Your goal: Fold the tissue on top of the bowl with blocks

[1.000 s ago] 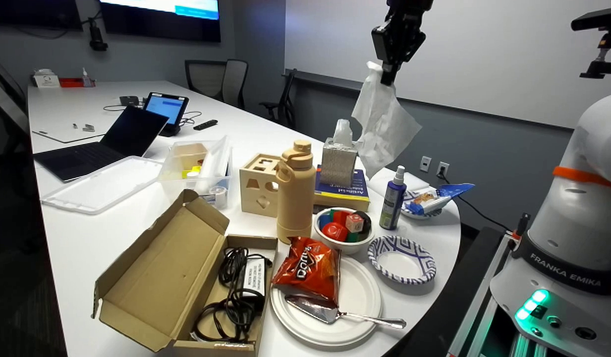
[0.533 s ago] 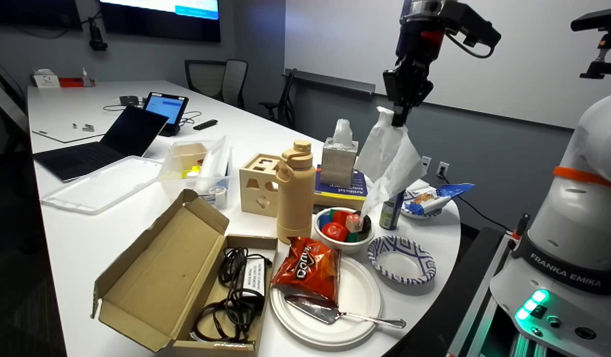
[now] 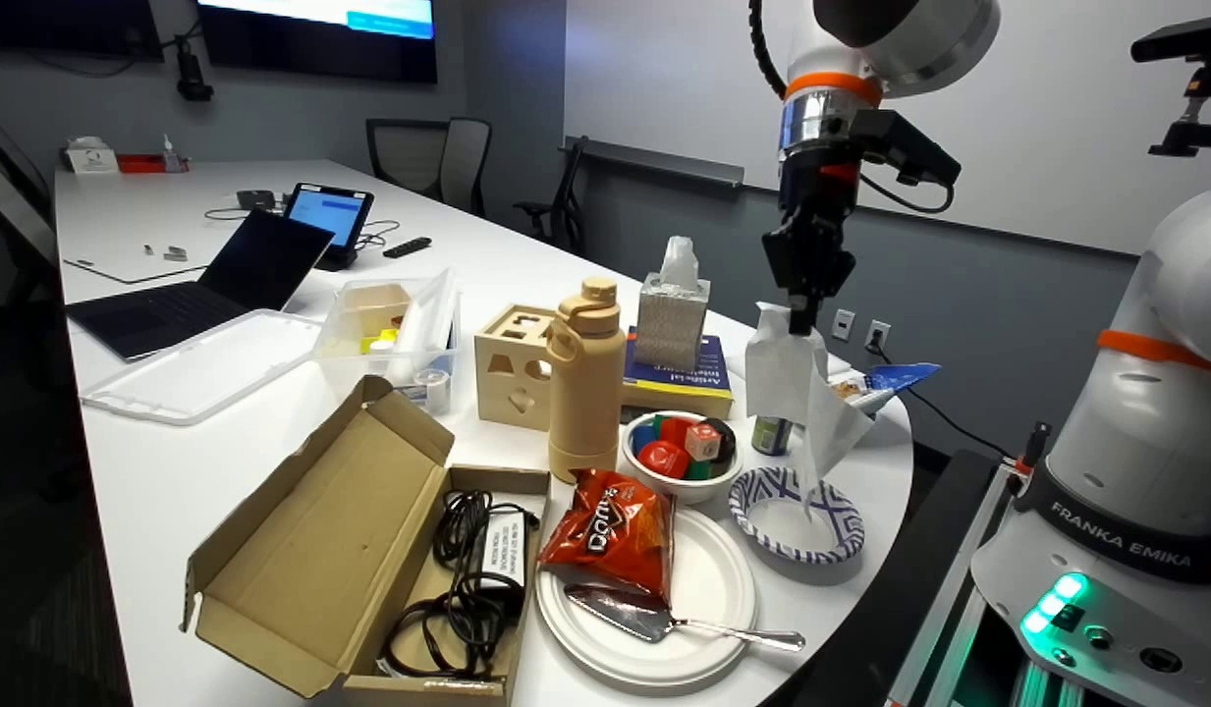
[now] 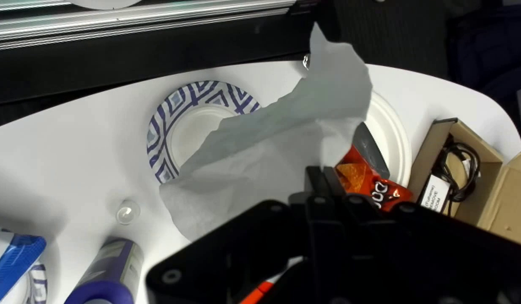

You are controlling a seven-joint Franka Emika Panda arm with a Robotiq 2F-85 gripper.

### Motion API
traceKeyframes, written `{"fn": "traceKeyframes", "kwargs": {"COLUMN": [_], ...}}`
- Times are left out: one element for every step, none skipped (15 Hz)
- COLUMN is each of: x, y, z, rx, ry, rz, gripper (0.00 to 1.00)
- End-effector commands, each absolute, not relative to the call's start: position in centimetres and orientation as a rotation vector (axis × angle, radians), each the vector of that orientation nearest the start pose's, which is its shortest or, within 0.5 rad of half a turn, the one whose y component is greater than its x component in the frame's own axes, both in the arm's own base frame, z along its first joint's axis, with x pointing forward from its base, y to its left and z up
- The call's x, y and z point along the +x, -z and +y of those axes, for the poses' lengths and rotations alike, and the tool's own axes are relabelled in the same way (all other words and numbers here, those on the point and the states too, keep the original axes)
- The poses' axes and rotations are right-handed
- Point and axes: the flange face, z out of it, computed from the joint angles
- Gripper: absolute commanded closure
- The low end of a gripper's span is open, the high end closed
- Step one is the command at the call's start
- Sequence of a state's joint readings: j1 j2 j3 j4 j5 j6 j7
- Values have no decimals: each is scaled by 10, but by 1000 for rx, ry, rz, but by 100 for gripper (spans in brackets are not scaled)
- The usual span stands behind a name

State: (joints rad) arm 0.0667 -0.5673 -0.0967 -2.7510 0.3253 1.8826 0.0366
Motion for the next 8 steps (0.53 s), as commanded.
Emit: {"fn": "traceKeyframes", "kwargs": {"x": [331,334,338,342,344,346,347,348], "y": [-359,-362,-366,-370,-373,-375,-377,-378], "z": [22,24,27,28,29,30,31,32], "rx": [-2737,-2737,-2726,-2702,-2655,-2620,-2573,-2530], "ry": [-401,-349,-283,-229,-178,-142,-108,-77], "rz": [204,184,163,148,134,124,113,106], "gripper": [100,100,100,100,100,100,100,100]}}
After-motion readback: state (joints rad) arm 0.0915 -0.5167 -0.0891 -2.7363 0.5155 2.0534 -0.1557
